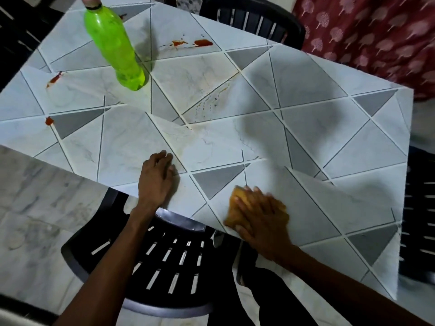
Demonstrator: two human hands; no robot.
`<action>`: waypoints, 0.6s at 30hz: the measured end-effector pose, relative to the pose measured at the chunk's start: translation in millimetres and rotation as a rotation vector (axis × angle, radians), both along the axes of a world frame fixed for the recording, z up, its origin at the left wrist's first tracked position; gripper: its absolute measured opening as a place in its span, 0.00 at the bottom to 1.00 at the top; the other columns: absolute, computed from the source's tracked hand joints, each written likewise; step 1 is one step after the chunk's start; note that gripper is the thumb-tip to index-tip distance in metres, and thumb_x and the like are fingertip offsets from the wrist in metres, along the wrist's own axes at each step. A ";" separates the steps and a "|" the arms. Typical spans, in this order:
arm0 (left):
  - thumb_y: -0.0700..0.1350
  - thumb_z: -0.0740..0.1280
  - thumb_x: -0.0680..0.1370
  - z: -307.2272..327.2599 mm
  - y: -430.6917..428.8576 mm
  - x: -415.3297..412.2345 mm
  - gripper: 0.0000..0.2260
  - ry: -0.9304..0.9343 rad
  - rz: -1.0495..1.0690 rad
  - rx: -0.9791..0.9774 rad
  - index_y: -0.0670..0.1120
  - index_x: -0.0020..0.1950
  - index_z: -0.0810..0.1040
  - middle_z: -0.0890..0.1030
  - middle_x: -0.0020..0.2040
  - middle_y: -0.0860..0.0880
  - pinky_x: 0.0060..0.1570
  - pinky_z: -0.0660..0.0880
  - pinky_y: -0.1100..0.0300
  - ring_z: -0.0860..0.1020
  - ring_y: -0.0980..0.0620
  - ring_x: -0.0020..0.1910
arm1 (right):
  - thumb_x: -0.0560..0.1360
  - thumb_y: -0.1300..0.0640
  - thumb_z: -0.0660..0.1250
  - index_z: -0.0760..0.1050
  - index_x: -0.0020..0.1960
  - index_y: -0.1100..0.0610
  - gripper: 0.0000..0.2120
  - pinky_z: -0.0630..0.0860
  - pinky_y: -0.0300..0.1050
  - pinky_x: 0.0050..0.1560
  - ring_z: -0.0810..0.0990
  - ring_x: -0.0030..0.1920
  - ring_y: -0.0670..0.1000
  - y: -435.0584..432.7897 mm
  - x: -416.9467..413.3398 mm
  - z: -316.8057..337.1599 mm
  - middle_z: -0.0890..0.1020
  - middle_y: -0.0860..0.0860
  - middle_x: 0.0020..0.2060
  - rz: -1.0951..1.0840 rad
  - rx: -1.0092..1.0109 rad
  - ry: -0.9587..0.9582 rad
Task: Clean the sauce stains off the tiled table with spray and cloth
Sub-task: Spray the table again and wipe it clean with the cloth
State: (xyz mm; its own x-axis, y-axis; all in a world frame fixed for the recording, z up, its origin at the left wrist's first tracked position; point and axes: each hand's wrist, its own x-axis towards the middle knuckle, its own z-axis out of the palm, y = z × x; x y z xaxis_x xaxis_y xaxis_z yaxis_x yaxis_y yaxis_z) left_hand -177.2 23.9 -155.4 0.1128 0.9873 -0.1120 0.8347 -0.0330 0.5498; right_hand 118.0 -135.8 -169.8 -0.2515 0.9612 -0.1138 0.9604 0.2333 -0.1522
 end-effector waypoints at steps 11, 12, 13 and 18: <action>0.48 0.62 0.72 15.3 -21.8 16.7 0.23 0.200 -0.171 0.148 0.40 0.64 0.75 0.77 0.64 0.38 0.55 0.76 0.43 0.77 0.34 0.58 | 0.81 0.34 0.54 0.55 0.82 0.45 0.33 0.54 0.60 0.78 0.52 0.82 0.56 -2.8 -8.4 6.4 0.53 0.52 0.82 0.107 -0.008 0.042; 0.48 0.62 0.71 15.3 -29.7 26.6 0.24 0.200 -0.186 0.151 0.40 0.65 0.75 0.76 0.64 0.38 0.55 0.75 0.43 0.76 0.35 0.58 | 0.80 0.33 0.56 0.58 0.81 0.46 0.33 0.56 0.60 0.78 0.54 0.82 0.56 -25.8 21.3 6.3 0.55 0.52 0.82 0.088 -0.001 0.035; 0.49 0.62 0.71 14.2 -36.0 35.6 0.24 0.208 -0.201 0.137 0.40 0.65 0.74 0.76 0.64 0.39 0.57 0.75 0.43 0.76 0.35 0.60 | 0.80 0.34 0.57 0.59 0.81 0.46 0.33 0.57 0.61 0.77 0.55 0.81 0.57 -46.6 50.6 5.7 0.56 0.53 0.82 0.067 0.001 0.020; 0.50 0.64 0.76 2.7 -65.3 81.7 0.21 0.215 -0.213 0.132 0.42 0.66 0.75 0.75 0.66 0.40 0.61 0.73 0.45 0.74 0.38 0.64 | 0.80 0.35 0.58 0.61 0.80 0.50 0.34 0.63 0.64 0.73 0.55 0.81 0.58 -138.4 181.5 3.7 0.58 0.54 0.81 -0.119 -0.052 -0.019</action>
State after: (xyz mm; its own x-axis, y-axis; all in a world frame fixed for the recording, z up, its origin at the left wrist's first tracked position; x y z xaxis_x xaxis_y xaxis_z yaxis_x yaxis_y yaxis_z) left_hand -95.4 -41.4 -152.7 0.3063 0.9515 -0.0285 0.8976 -0.2787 0.3414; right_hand 299.5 -274.2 -166.1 -0.1335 0.9767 -0.1682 0.9837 0.1099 -0.1423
